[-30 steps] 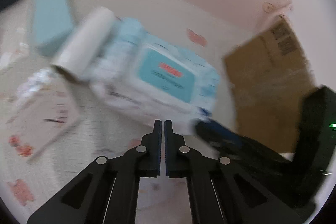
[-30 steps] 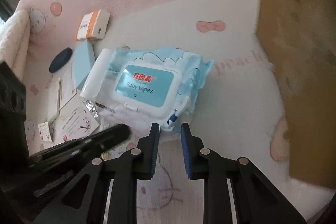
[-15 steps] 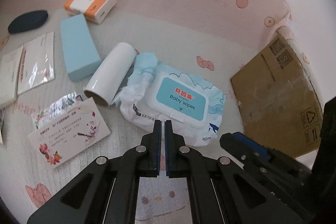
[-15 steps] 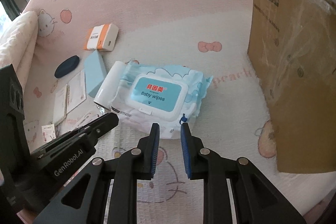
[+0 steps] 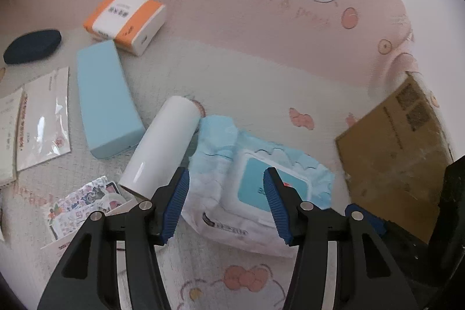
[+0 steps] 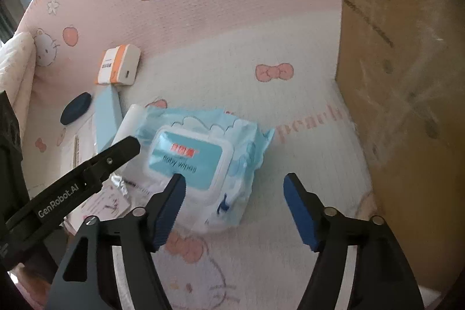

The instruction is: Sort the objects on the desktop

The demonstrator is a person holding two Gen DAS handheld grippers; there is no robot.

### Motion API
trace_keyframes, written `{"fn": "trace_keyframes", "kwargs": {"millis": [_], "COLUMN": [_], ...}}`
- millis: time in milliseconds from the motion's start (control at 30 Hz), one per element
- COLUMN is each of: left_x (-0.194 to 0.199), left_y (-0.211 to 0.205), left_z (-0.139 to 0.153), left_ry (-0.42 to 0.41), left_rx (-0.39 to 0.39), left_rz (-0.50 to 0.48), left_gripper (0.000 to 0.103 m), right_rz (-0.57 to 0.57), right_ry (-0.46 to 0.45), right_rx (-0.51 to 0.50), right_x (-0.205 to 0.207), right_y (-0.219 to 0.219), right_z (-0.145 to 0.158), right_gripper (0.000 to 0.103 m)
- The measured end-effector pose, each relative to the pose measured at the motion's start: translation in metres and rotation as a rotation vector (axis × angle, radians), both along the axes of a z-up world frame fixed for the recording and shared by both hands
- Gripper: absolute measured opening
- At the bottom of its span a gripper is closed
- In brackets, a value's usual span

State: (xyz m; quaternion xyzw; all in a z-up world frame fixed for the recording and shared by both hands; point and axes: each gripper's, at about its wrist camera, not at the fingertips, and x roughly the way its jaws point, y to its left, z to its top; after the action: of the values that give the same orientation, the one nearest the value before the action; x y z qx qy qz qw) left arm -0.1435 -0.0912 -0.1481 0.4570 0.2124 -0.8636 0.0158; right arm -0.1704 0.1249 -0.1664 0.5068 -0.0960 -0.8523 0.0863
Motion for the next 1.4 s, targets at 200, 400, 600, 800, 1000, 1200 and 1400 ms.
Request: {"fn": "trace_keyframes", "kwargs": {"millis": [200,400,600,800,1000,1200,1400], "left_x": [0.0,-0.012,-0.018,-0.028,-0.051,-0.054,-0.039], "left_y": [0.006,0.014,0.005,0.009,0.03,0.036,0.018], "left_z": [-0.011,-0.018,-0.017,-0.016,-0.013,-0.01,0.006], "left_ry": [-0.001,-0.004,-0.009,-0.017,-0.007,0.002,0.019], "left_rx": [-0.049,-0.116,-0.068,-0.084,-0.171,-0.167,-0.108], "left_rz": [-0.007,-0.033,-0.033,-0.079,-0.201,-0.211,-0.146], "left_gripper": [0.057,0.057,0.028,0.021,0.021,0.021,0.028], "right_rz": [0.003,-0.018,-0.004,-0.025,-0.013,-0.023,-0.008], "right_ry": [-0.027,-0.052,-0.019,-0.035,-0.101,-0.123,-0.142], "right_rx": [-0.028,-0.101,-0.131,-0.07,-0.044,-0.039,-0.009], "right_x": [-0.027,-0.038,-0.028,-0.013,0.016,0.032,0.028], "right_y": [0.001,0.01,0.009,0.005,-0.008,-0.014,-0.012], "right_z": [-0.017,-0.029,-0.024,-0.022,-0.02,-0.023,-0.018], "right_gripper": [0.069,0.069,0.029,0.025,0.025,0.025,0.03]}}
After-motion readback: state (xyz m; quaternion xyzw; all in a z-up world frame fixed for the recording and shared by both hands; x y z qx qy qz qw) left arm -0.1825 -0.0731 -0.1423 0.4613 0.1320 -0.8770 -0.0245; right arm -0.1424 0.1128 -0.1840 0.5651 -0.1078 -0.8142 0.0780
